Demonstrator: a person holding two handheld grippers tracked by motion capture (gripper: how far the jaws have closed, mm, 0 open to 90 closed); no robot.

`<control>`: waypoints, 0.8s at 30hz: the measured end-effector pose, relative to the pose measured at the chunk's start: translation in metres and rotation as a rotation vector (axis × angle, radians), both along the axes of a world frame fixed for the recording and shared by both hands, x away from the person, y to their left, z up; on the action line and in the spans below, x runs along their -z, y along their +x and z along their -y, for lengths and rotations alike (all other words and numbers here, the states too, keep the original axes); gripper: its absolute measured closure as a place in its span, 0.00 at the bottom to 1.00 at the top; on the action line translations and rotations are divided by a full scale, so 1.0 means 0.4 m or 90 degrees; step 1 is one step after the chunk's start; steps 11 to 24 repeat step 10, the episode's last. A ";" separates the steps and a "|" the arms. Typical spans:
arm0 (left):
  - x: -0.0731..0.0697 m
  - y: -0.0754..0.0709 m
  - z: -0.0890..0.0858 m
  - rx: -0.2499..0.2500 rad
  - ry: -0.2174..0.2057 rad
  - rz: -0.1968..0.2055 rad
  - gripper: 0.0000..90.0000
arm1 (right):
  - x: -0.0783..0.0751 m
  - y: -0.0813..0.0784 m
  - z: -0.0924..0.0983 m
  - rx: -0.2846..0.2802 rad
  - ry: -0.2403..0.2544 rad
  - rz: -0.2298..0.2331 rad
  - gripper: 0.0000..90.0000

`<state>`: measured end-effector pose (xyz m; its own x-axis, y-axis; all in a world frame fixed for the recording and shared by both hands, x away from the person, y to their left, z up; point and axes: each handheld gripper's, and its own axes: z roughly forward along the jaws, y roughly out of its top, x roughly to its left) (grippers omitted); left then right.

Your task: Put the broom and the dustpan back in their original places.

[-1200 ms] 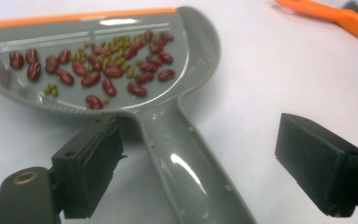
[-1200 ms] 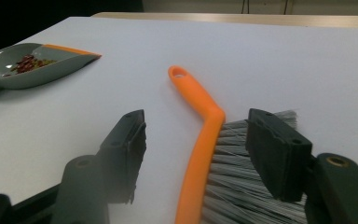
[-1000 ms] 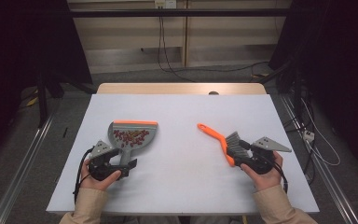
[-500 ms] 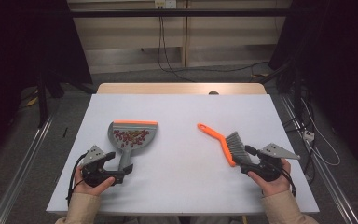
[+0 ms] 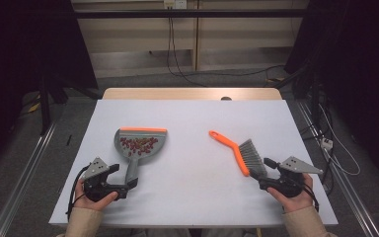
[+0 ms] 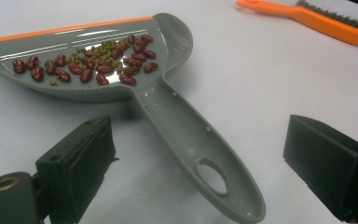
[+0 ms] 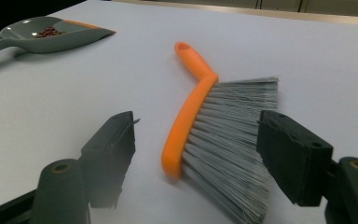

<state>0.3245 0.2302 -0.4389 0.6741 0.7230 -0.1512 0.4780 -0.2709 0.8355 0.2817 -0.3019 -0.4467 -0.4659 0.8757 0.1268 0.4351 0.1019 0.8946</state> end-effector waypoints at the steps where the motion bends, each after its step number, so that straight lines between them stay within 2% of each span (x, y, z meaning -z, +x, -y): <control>1: 0.000 0.000 -0.001 0.000 -0.001 0.001 0.09 | 0.000 0.000 0.000 0.000 -0.001 0.000 0.31; 9: 0.001 -0.002 -0.008 -0.010 -0.005 0.003 0.09 | -0.001 0.002 -0.009 -0.011 -0.002 0.003 0.29; 24: -0.001 -0.002 -0.009 -0.011 -0.006 0.005 0.09 | -0.001 0.002 -0.010 -0.011 -0.002 0.003 0.29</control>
